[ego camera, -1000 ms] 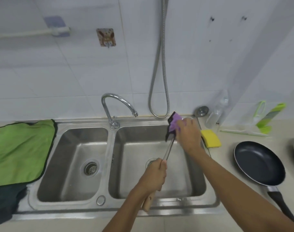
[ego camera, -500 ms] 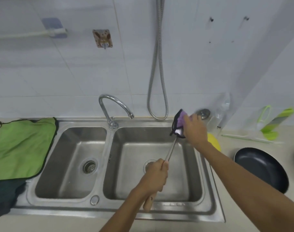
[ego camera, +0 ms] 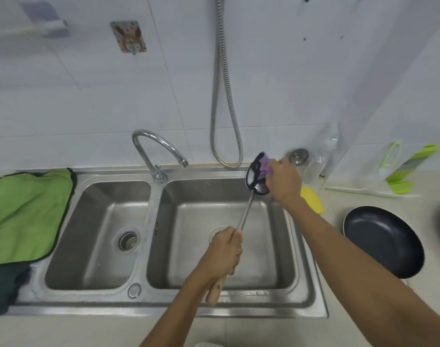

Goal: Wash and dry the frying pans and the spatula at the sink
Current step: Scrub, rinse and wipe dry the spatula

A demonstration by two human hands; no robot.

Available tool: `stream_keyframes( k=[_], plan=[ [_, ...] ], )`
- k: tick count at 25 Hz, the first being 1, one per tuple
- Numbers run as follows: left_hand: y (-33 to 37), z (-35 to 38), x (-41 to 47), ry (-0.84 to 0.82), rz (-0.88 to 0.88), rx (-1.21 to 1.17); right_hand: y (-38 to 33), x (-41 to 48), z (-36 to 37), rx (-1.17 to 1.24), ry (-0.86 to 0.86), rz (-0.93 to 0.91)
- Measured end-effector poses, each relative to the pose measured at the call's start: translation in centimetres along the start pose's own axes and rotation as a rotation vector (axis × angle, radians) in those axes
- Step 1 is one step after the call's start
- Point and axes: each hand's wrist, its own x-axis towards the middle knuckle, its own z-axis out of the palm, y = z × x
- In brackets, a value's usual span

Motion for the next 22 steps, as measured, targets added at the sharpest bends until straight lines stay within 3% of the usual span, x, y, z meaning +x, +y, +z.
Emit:
stream_keyframes(
  k=[1, 4, 7, 8, 10, 11, 14, 15, 19, 22],
  plan=[
    [-0.1, 0.2, -0.3, -0.003, -0.006, -0.005, -0.4, -0.3, 0.2, 0.026, -0.004, 0.036],
    [0.4, 0.2, -0.6, -0.027, 0.016, 0.013, -0.7, -1.9, 0.3, -0.008, -0.055, -0.176],
    [0.6, 0.2, -0.5, 0.01, 0.001, -0.014, 0.6, -0.2, -0.1, 0.088, 0.097, 0.132],
    [0.5, 0.0, -0.5, 0.022, -0.005, -0.024, 0.4, -0.7, 0.3, 0.088, 0.13, 0.068],
    [0.4, -0.4, -0.2, 0.028, 0.004, -0.016, 0.1, -2.1, 1.3, 0.041, 0.135, -0.287],
    [0.4, -0.4, -0.1, 0.022, 0.012, -0.006, 0.6, -2.1, 1.2, 0.067, 0.13, -0.349],
    [0.8, 0.3, 0.0, 0.004, 0.004, -0.021, 0.6, -1.4, -0.3, 0.23, 0.197, -0.049],
    [0.9, 0.5, 0.1, 0.009, -0.002, -0.052, -0.3, -2.0, -0.2, 0.238, 0.211, -0.034],
    [-0.1, -0.3, 1.3, 0.084, -0.056, -0.163, -5.4, -10.1, 0.6, 0.526, -0.048, -0.284],
    [-1.4, -0.3, 0.7, 0.08, -0.08, -0.143, -4.7, -10.4, 1.2, 0.439, -0.047, -0.366]
  ],
)
